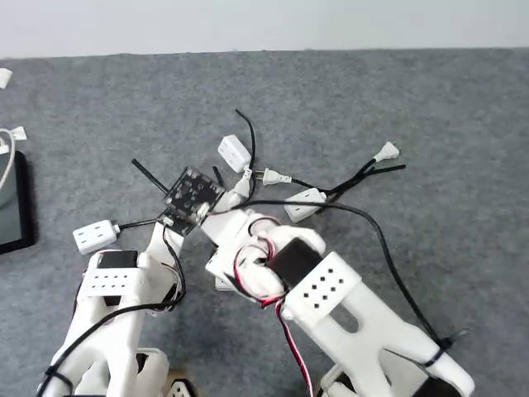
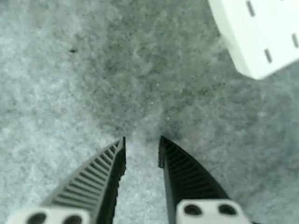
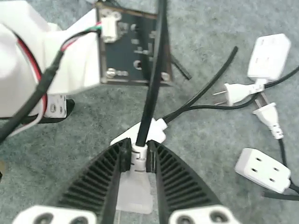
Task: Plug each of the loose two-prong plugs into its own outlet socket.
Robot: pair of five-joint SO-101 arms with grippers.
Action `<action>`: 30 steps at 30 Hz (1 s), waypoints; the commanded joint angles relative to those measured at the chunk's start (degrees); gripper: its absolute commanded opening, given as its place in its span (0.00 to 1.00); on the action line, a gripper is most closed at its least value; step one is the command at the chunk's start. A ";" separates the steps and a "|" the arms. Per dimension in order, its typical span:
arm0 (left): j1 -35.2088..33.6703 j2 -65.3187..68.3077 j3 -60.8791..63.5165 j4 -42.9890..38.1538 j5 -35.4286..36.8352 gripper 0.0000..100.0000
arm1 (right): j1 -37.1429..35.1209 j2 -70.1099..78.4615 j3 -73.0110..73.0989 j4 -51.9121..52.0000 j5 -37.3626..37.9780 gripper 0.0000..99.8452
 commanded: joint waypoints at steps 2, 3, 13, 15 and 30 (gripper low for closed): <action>2.20 -1.58 -1.01 3.16 -5.54 0.09 | -2.07 -0.48 1.23 -3.65 -0.53 0.01; 2.90 -3.08 -0.04 3.60 -6.24 0.08 | -2.07 -0.48 1.32 -3.82 -0.53 0.01; 4.92 -29.89 10.59 6.07 -7.47 0.08 | -1.71 -0.31 1.41 -5.14 -4.75 0.01; 4.92 -32.18 11.21 6.42 -6.95 0.08 | -0.48 -0.31 1.41 -5.85 -8.53 0.01; -2.55 -33.41 12.26 -4.75 18.29 0.08 | 7.52 9.80 2.64 -13.41 -23.30 0.01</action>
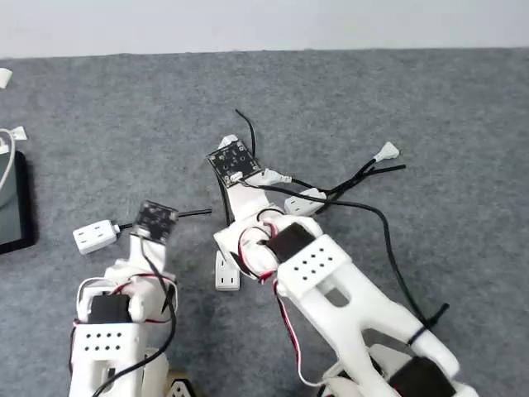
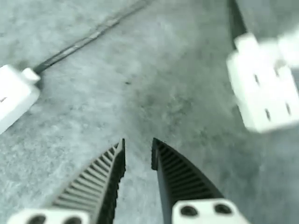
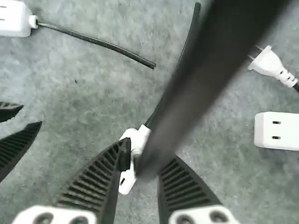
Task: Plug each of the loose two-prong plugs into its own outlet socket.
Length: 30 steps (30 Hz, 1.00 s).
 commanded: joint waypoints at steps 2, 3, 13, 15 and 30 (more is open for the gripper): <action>-2.29 -0.70 -0.31 -4.40 5.54 0.08 | 0.66 0.40 -0.53 -2.51 -2.37 0.01; -2.20 -0.70 -0.31 -4.31 5.45 0.08 | 0.66 0.40 -0.53 -2.51 -2.37 0.01; -2.20 -0.70 -0.31 -4.22 5.45 0.08 | 0.66 0.92 1.32 -3.56 -4.48 0.01; -2.20 -0.70 -0.31 -4.22 5.36 0.08 | 0.66 1.01 2.02 -4.09 -4.48 0.01; -2.20 -0.70 -0.22 -4.22 5.36 0.08 | -0.31 0.40 3.78 -6.81 -4.84 0.01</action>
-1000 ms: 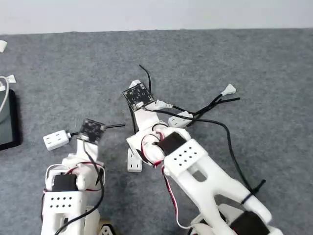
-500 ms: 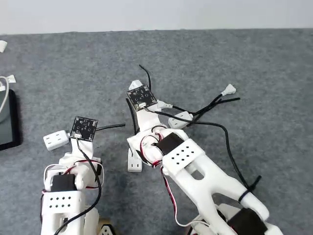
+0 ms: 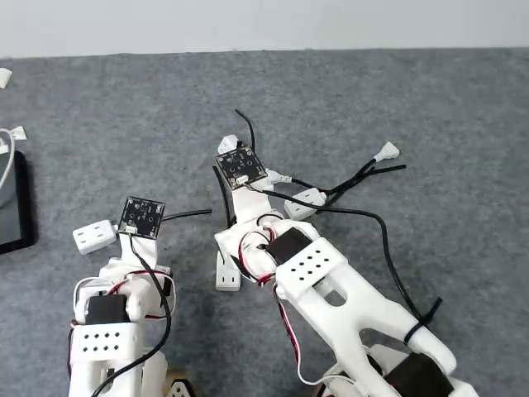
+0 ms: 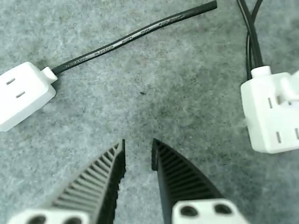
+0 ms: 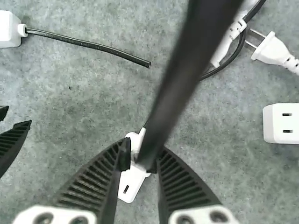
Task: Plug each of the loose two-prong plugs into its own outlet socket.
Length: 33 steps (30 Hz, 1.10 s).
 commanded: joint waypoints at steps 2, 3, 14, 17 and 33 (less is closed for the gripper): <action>-0.44 -0.70 -0.22 -1.49 0.44 0.08 | -1.19 -0.75 -0.26 -1.71 -0.88 0.01; -0.44 -0.70 -0.22 -1.41 0.35 0.08 | -1.71 -0.75 -0.26 -1.80 -0.88 0.01; -0.44 -0.70 -0.22 -1.32 0.35 0.08 | -1.63 -0.13 -0.18 -1.89 -0.62 0.01; -0.44 -0.70 -0.22 -1.32 0.35 0.08 | -1.63 -0.13 1.85 -2.68 -0.44 0.01; -0.44 -0.70 -0.22 -1.23 0.35 0.08 | -3.82 -0.04 9.93 -4.18 10.29 0.01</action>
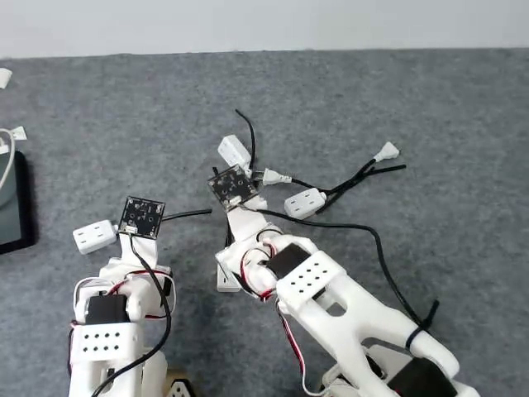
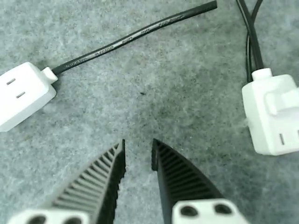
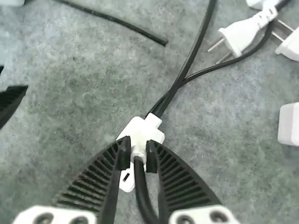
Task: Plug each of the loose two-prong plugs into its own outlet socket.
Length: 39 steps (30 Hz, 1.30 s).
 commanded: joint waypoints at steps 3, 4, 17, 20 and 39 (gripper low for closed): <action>-0.53 -0.70 -0.22 -1.23 0.35 0.08 | -2.51 2.59 1.49 0.31 4.48 0.01; -0.53 -0.70 -0.04 -1.23 0.35 0.08 | -2.59 3.47 0.88 0.40 4.57 0.01; -0.53 -0.70 0.13 -1.49 0.35 0.08 | -4.35 14.02 -12.57 9.10 -5.80 0.19; -0.53 -0.70 0.04 -1.49 0.35 0.08 | -5.67 14.46 -14.95 10.07 -10.29 0.23; -5.10 -0.70 -0.66 -3.87 0.62 0.08 | -8.84 22.11 -19.34 6.64 -18.81 0.24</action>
